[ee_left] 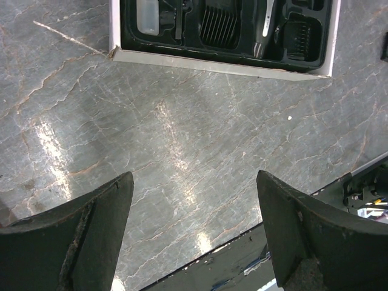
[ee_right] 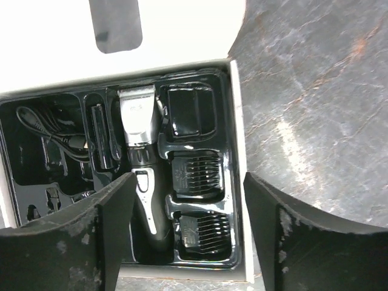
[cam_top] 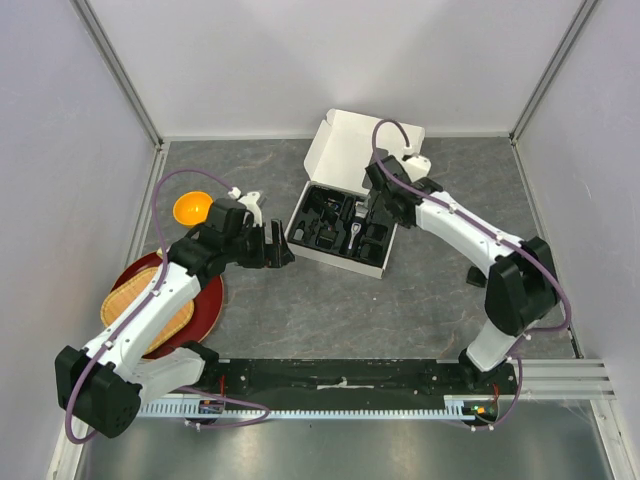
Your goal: Sort the hair-cutting tools
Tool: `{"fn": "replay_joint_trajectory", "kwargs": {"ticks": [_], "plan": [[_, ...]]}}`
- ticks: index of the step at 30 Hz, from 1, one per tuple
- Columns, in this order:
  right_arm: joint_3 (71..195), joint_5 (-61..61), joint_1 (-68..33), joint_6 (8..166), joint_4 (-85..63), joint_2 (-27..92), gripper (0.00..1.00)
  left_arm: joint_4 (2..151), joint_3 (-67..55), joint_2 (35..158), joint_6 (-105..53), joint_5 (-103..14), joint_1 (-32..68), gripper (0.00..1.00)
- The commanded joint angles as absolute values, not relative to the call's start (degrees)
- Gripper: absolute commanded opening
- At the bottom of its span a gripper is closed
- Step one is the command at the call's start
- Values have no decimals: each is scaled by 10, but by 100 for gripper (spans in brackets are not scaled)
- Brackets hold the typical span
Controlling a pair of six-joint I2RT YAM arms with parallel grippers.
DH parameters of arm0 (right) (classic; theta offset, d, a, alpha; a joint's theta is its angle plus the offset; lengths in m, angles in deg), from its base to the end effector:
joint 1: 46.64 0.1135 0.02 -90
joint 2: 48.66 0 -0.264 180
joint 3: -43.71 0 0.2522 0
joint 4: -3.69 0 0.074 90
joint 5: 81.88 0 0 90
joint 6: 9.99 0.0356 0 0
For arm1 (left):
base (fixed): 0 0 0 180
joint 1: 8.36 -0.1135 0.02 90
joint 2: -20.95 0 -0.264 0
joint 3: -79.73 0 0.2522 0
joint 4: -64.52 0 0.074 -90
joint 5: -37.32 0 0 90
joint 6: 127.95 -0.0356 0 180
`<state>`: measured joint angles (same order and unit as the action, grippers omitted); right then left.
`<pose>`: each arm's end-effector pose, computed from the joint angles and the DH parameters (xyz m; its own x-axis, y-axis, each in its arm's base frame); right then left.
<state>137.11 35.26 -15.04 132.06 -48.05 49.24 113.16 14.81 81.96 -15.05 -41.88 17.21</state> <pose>0.3206 0.1782 0.2673 -0.6329 0.4345 -0.6408 0.4044 0.8913 0.2050 0.1965 -0.1014 0.2849 -0.7965 -0.0426 -0.6031 0.2541 0.8815 -0.3979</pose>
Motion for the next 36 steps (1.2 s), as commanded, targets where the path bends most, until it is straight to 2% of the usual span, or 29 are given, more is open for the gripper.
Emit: {"fn": "replay_joint_trajectory", "kwargs": {"ticks": [1, 3, 9, 15, 27, 36], "plan": [[1325, 409, -166, 1337, -494, 419, 87, 1091, 151, 809, -161, -385, 170, 89], [1282, 450, -167, 1359, -474, 371, 98, 1073, 158, 804, -162, -371, 170, 89], [1262, 501, -170, 1334, -463, 318, 98, 1058, 171, 793, -156, -347, 170, 92], [1232, 503, -194, 1320, -489, 283, 98, 1055, 174, 795, -154, -343, 170, 95], [1143, 412, -359, 1256, -501, 206, 98, 1060, 175, 803, -152, -332, 170, 98], [1144, 307, -444, 1179, -519, 248, 98, 1071, 172, 798, -149, -332, 170, 98]]}}
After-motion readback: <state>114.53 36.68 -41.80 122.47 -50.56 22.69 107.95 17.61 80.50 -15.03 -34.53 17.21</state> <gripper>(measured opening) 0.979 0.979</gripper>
